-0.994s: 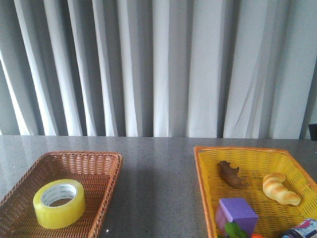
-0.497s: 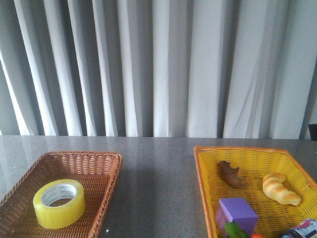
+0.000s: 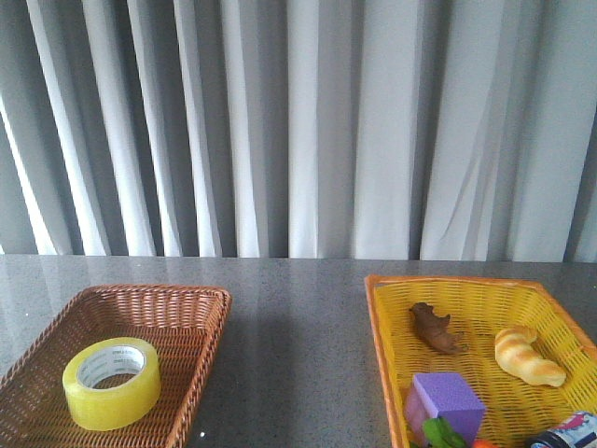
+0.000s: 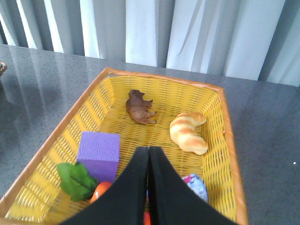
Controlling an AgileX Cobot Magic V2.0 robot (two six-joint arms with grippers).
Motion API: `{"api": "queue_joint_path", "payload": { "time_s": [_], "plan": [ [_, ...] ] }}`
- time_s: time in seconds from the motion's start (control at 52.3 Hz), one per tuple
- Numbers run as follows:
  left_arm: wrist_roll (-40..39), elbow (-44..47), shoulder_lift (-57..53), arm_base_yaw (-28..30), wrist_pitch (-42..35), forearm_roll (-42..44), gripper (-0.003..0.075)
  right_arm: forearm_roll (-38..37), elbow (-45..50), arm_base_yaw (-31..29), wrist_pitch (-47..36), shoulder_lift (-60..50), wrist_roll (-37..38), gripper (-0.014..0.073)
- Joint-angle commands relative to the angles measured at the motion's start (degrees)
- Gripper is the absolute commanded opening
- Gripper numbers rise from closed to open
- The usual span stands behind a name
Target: Transfer tape with both arms
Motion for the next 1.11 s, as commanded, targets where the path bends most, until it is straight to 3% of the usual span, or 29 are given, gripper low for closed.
{"api": "queue_joint_path", "payload": {
  "time_s": [0.0, 0.21, 0.421, 0.574, 0.937, 1.09],
  "plan": [
    [-0.49, -1.34, -0.97, 0.11, -3.79, -0.64, -0.0006, 1.70, 7.83, -0.06, -8.87, -6.53, -0.39, -0.0008],
    [-0.49, -1.34, -0.97, 0.11, -3.79, -0.64, -0.0006, 3.68, 27.83, -0.06, -21.08, -20.34, -0.14, -0.0008],
    [-0.49, -1.34, -0.97, 0.11, -3.79, -0.64, -0.0006, 7.87, 39.16, -0.06, -26.29, -28.30, -0.20, -0.0008],
    [-0.49, -1.34, -0.97, 0.11, -3.79, -0.64, -0.0006, 6.48, 39.42, -0.10, -19.96, -36.82, -0.96, -0.0008],
    [-0.49, -1.34, -0.92, 0.11, -3.79, -0.64, -0.0006, 5.87, 39.42, -7.61, -19.62, -36.58, -0.55, -0.0008],
    [-0.49, -1.34, -0.92, 0.11, -3.79, -0.64, -0.0006, 2.12, 39.42, -8.12, -19.62, -36.58, -0.55, -0.0008]
  ]
}}
